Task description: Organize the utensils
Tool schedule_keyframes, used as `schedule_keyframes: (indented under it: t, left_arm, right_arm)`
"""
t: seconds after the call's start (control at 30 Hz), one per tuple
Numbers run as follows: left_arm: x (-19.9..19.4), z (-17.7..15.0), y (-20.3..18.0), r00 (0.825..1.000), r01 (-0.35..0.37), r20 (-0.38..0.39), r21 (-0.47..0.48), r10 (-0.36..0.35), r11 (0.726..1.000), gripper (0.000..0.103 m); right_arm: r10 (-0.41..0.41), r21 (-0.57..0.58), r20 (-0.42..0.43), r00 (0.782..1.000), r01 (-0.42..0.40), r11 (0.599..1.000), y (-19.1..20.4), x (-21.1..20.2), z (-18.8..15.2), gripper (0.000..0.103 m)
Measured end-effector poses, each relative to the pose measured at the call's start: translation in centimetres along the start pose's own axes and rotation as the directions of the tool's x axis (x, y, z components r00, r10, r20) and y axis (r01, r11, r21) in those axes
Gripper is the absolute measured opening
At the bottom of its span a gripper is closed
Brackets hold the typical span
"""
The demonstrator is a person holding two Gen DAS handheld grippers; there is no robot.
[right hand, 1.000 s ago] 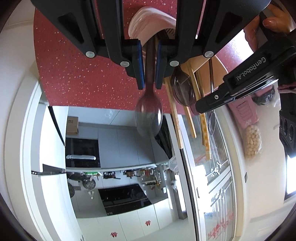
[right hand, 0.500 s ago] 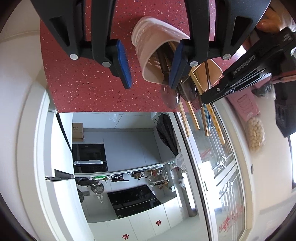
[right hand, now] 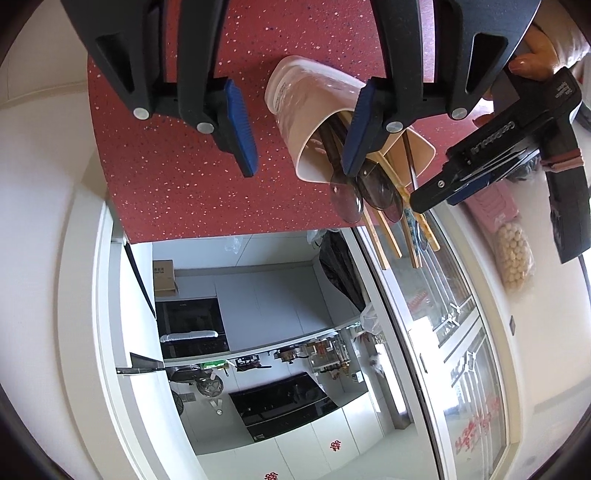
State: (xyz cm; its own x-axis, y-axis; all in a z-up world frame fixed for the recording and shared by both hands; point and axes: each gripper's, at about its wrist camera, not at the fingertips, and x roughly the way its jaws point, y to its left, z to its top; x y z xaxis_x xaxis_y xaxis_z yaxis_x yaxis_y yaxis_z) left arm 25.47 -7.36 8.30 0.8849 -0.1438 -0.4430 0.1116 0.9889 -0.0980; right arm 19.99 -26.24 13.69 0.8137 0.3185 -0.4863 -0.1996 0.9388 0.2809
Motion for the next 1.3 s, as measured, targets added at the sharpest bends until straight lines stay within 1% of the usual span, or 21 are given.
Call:
schedule_keyframes:
  t: [0.07, 0.1, 0.17, 0.2, 0.23, 0.27, 0.3, 0.47, 0.5, 0.57, 0.63, 0.7, 0.87, 1.0, 1.1, 1.17, 1.2, 1.3]
  left_arm:
    - [-0.5, -0.3, 0.2, 1.0, -0.004, -0.007, 0.004, 0.004, 1.0, 0.103]
    - [-0.9, -0.6, 0.5, 1.0, -0.012, -0.01, -0.002, 0.012, 1.0, 0.103]
    - [-1.6, -1.0, 0.8, 1.0, -0.013, -0.012, -0.004, 0.013, 1.0, 0.103]
    - [-2.0, -1.5, 1.0, 0.999, -0.015, -0.028, 0.0, 0.015, 1.0, 0.103]
    - [-2.3, -1.8, 1.2, 0.999, -0.017, -0.043, 0.003, 0.017, 1.0, 0.103]
    - [-2.4, -2.1, 1.3, 0.998, -0.017, -0.055, 0.004, 0.017, 1.0, 0.103]
    - [-2.7, -2.7, 1.5, 0.996, -0.017, -0.082, 0.009, 0.017, 1.0, 0.103]
    - [-4.1, -4.8, 2.6, 0.986, -0.05, -0.158, 0.017, 0.052, 0.999, 0.103]
    - [-4.3, -5.2, 2.9, 0.982, -0.056, -0.178, 0.015, 0.058, 0.998, 0.103]
    - [-4.7, -5.9, 3.4, 0.977, -0.058, -0.205, 0.01, 0.059, 0.998, 0.103]
    - [-5.5, -6.7, 3.8, 0.97, -0.075, -0.229, 0.019, 0.078, 0.997, 0.103]
    - [-6.2, -7.4, 4.0, 0.966, -0.087, -0.242, 0.036, 0.093, 0.996, 0.103]
    - [-8.0, -9.7, 4.6, 0.959, -0.089, -0.265, 0.072, 0.105, 0.993, 0.103]
    - [-9.5, -10.5, 5.0, 0.961, -0.092, -0.255, 0.082, 0.11, 0.992, 0.103]
    - [-10.7, -10.7, 5.0, 0.967, -0.093, -0.23, 0.066, 0.106, 0.994, 0.103]
    - [-11.3, -10.7, 5.1, 0.971, -0.108, -0.21, 0.052, 0.116, 0.993, 0.103]
    - [-11.5, -10.7, 5.1, 0.973, -0.112, -0.2, 0.04, 0.118, 0.993, 0.103]
    - [-11.8, -10.9, 5.1, 0.976, -0.095, -0.196, 0.02, 0.097, 0.995, 0.103]
  right_arm:
    - [0.001, 0.014, -0.014, 1.0, -0.001, 1.0, 0.0, -0.2, -0.3, 0.059]
    - [-0.005, 0.018, -0.023, 1.0, 0.006, 1.0, 0.0, -0.3, -0.4, 0.063]
    - [-0.006, 0.028, -0.035, 0.999, 0.007, 1.0, 0.1, -0.6, -0.7, 0.065]
    - [-0.009, 0.032, -0.045, 0.999, 0.011, 0.999, 0.1, -0.7, -1.0, 0.066]
    - [-0.014, 0.036, -0.057, 0.998, 0.016, 0.999, 0.2, -0.8, -1.2, 0.072]
    - [-0.013, 0.045, -0.069, 0.998, 0.016, 0.999, 0.3, -0.9, -1.5, 0.075]
    - [-0.011, 0.052, -0.075, 0.997, 0.015, 0.999, 0.3, -0.9, -1.6, 0.078]
    - [-0.042, 0.06, -0.124, 0.991, 0.05, 0.997, 0.9, -1.3, -2.9, 0.08]
    - [-0.055, 0.057, -0.136, 0.989, 0.063, 0.996, 1.1, -1.4, -3.2, 0.082]
    - [-0.071, 0.051, -0.158, 0.985, 0.08, 0.995, 1.4, -1.7, -3.9, 0.082]
    - [-0.094, 0.038, -0.188, 0.978, 0.103, 0.994, 2.0, -1.7, -4.6, 0.103]
    - [-0.122, 0.019, -0.191, 0.974, 0.128, 0.992, 2.6, -2.1, -5.4, 0.103]
    - [-0.203, -0.011, -0.207, 0.957, 0.205, 0.979, 3.9, -2.9, -7.5, 0.103]
    - [-0.238, -0.036, -0.22, 0.946, 0.236, 0.971, 5.1, -3.5, -8.6, 0.103]
    - [-0.283, -0.051, -0.195, 0.939, 0.279, 0.959, 6.0, -4.4, -9.5, 0.103]
    - [-0.295, -0.044, -0.18, 0.938, 0.292, 0.955, 6.5, -5.1, -10.0, 0.103]
    - [-0.309, -0.039, -0.164, 0.937, 0.307, 0.951, 6.8, -5.6, -10.2, 0.103]
    - [-0.344, -0.033, -0.097, 0.934, 0.342, 0.939, 7.5, -7.0, -10.7, 0.103]
